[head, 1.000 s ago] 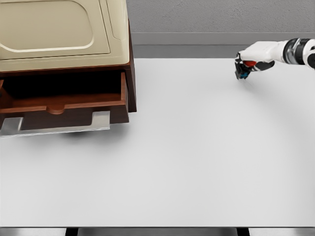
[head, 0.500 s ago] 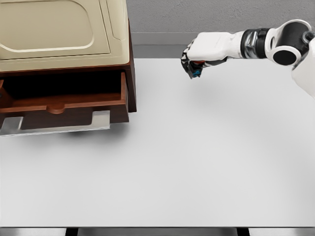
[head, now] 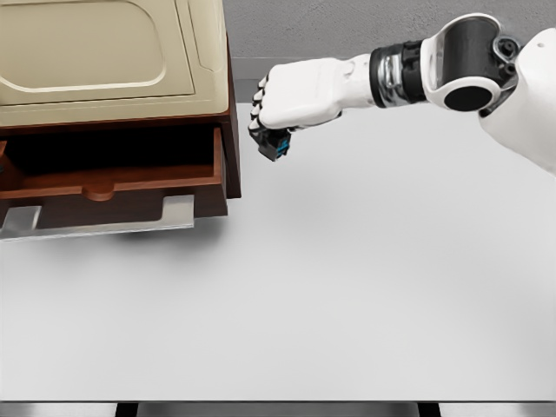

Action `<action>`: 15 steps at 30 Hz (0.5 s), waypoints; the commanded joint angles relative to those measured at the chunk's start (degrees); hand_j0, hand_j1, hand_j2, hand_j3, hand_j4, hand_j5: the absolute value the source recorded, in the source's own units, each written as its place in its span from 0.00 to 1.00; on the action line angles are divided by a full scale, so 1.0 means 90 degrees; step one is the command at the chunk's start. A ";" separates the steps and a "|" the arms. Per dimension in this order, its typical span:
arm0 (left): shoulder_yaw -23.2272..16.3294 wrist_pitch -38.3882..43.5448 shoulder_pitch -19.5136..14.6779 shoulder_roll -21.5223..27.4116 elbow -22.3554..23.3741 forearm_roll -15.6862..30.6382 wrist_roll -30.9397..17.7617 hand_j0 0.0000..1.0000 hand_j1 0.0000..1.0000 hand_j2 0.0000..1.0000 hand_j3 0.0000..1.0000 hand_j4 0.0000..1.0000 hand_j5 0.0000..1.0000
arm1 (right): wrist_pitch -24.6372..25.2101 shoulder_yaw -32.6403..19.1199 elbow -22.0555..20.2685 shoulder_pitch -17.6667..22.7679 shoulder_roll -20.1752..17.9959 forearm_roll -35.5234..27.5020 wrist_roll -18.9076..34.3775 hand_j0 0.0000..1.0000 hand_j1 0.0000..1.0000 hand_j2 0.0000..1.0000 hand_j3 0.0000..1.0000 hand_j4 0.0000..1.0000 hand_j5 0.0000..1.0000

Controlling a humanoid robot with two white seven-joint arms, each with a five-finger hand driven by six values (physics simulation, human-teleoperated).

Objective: Open the cabinet drawer with left arm, and place a switch into the drawer with right arm

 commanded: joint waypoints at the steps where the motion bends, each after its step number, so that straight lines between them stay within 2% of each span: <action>1: 0.0001 0.0013 0.0001 0.0004 0.0002 0.0025 0.0000 1.00 1.00 1.00 1.00 1.00 1.00 | 0.0022 0.0198 -0.0009 -0.0019 0.0262 -0.0083 -0.0009 0.50 0.50 0.50 0.50 0.50 0.50; 4: 0.0001 0.0013 0.0001 0.0004 0.0002 0.0025 0.0000 1.00 1.00 1.00 1.00 1.00 1.00 | 0.0022 0.0276 0.0010 -0.0264 0.0438 -0.0190 -0.0009 0.50 0.50 0.50 0.50 0.50 0.50; 10: 0.0001 0.0013 0.0001 0.0004 0.0002 0.0025 0.0000 1.00 1.00 1.00 1.00 1.00 1.00 | 0.0022 0.0286 0.0030 -0.0742 0.0516 -0.0542 -0.0009 0.51 0.51 0.51 0.51 0.51 0.51; 15: 0.0001 0.0013 0.0001 0.0004 -0.0008 0.0025 0.0000 1.00 1.00 1.00 1.00 1.00 1.00 | 0.0022 0.0627 0.0293 -0.0977 0.1160 -0.0542 -0.0009 0.51 0.51 0.51 0.51 0.51 0.51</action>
